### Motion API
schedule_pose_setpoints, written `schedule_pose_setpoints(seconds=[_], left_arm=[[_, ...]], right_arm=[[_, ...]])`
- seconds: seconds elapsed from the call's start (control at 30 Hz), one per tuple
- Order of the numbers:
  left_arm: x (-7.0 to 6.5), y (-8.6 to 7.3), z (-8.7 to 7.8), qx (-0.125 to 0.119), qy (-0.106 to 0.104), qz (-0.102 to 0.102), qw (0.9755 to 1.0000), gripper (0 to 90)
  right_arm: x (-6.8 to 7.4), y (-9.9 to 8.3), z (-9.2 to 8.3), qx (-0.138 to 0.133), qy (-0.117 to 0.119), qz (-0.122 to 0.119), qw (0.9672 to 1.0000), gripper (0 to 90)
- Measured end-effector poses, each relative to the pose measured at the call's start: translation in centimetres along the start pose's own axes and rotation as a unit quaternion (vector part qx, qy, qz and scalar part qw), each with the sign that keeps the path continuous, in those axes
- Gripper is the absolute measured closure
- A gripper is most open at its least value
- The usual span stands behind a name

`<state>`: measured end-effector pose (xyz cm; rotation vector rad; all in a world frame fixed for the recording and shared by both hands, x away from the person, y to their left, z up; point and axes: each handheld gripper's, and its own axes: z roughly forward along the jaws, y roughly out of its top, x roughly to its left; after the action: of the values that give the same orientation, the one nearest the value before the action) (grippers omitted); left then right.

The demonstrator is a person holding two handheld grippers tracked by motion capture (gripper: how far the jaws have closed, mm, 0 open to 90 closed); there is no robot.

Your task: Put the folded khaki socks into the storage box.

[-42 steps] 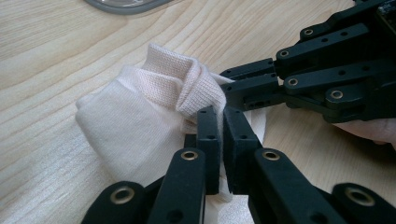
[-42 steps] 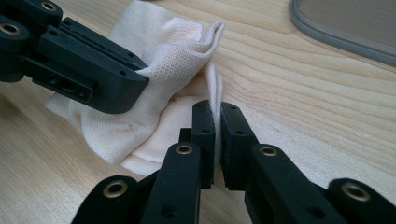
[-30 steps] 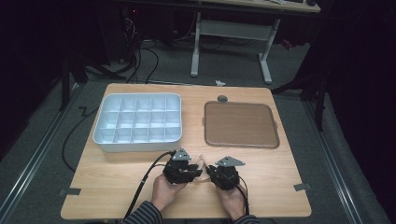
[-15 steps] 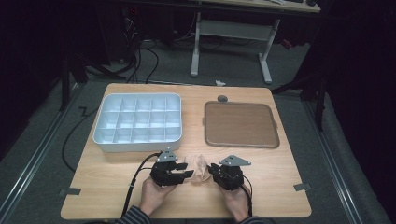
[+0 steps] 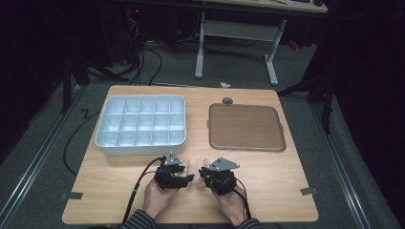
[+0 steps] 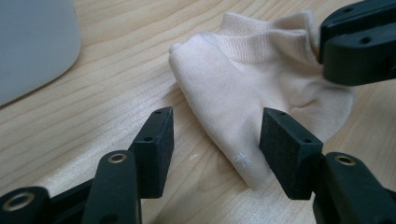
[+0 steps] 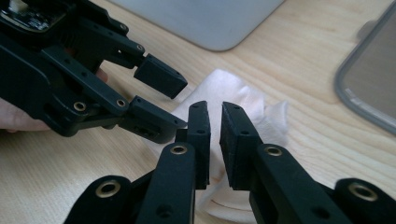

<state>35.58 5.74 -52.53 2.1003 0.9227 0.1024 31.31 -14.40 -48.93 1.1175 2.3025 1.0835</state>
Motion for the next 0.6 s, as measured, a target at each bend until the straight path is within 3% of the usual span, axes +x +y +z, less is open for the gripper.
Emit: schedule_pose_setpoints(seconds=[0.07,0.1,0.33,0.6], left_arm=[[-0.2,-0.1,0.1,0.004,0.009,0.007,0.9999,45.2],[-0.4,-0.1,0.2,0.009,0.022,0.025,0.9994,45.1],[-0.6,-0.2,0.2,0.01,0.033,0.037,0.9987,45.5],[-0.7,-0.3,0.3,0.007,0.036,0.051,0.998,44.9]], right_arm=[[0.0,0.0,0.2,0.004,0.0,0.0,1.0,82.0],[0.1,-0.3,0.7,0.017,0.002,-0.002,0.9999,81.8],[-0.8,-2.0,1.4,0.05,-0.009,0.0,0.9987,79.9],[-1.9,-3.2,1.0,0.042,-0.023,0.016,0.9987,78.7]])
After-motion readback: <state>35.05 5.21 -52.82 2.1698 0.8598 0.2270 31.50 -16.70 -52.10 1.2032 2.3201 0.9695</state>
